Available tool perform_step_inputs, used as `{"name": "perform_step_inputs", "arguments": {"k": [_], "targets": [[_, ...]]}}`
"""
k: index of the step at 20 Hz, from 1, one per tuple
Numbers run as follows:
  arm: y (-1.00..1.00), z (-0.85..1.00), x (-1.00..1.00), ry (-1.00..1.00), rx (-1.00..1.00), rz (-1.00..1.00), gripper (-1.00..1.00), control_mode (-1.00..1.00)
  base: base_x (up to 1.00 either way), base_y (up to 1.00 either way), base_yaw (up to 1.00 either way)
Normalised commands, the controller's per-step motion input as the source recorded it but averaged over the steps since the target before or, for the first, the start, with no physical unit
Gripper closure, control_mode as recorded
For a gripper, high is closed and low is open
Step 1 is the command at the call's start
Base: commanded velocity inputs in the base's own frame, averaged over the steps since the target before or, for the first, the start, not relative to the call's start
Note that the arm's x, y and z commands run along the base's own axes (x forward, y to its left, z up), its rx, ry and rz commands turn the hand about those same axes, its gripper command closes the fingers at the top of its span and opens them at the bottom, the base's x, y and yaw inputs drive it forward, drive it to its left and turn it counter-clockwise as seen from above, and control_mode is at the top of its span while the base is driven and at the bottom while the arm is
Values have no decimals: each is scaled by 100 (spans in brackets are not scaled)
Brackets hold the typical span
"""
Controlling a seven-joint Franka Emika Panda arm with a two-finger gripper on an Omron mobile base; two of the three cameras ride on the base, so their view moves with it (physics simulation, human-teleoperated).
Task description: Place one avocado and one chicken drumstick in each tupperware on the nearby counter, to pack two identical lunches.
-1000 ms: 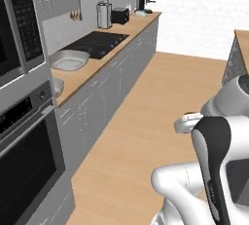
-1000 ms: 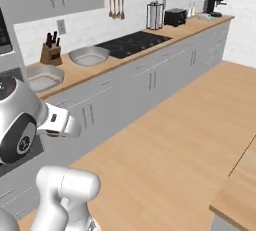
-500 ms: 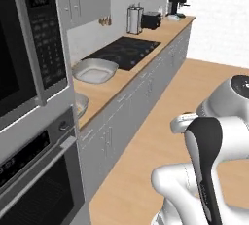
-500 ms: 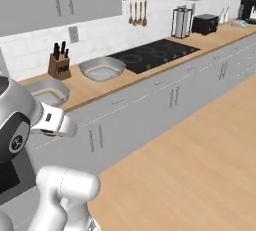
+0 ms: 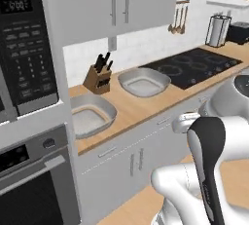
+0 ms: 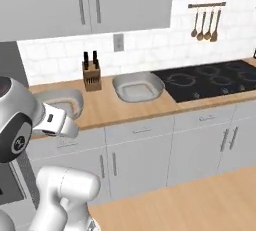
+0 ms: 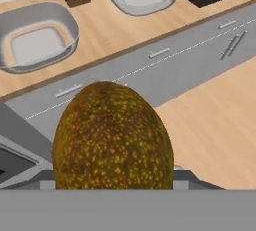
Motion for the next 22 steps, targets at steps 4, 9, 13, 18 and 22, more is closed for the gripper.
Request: {"name": "perform_step_inputs", "arguments": {"k": [4,9,13,18,22], "targets": [[0,0,0,0,0,0,100,100,86,-38,82],[0,0,0,0,0,0,100,100,54,-68,67],[0,0,0,0,0,0,100,100,65,-13,42],[0,0,0,0,0,0,100,100,64,5,21],[0,0,0,0,0,0,100,100,8,8,7]]}}
